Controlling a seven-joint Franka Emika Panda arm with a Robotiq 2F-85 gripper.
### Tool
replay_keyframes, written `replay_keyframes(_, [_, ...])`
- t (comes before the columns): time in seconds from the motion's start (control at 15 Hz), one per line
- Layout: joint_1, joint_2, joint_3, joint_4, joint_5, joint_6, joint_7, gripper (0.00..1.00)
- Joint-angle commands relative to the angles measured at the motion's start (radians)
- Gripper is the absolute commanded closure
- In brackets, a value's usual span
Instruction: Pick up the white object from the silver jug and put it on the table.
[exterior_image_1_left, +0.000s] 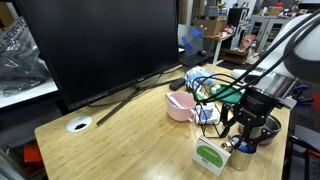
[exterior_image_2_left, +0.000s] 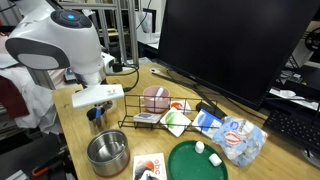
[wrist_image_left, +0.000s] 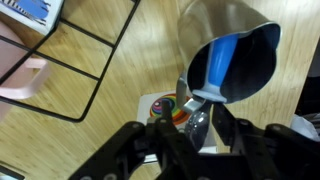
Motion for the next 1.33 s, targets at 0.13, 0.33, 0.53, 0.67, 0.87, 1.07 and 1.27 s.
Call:
replay_keyframes(0.13, [0.005, 0.005, 0.001, 0.001, 0.075, 0.010, -0.084, 0.97])
replay_keyframes(0.33, [0.005, 0.004, 0.003, 0.002, 0.089, 0.009, -0.099, 0.99])
replay_keyframes(0.53, [0.007, 0.005, 0.003, 0.002, 0.110, 0.006, -0.125, 0.98])
replay_keyframes(0.67, [0.006, 0.004, 0.003, 0.002, 0.118, 0.005, -0.140, 0.98])
replay_keyframes(0.87, [0.005, -0.004, 0.004, 0.002, 0.126, -0.010, -0.170, 0.98])
replay_keyframes(1.07, [0.008, -0.021, 0.008, 0.002, 0.132, -0.016, -0.208, 0.98])
replay_keyframes(1.27, [0.013, -0.033, 0.008, 0.003, 0.147, -0.018, -0.245, 0.98])
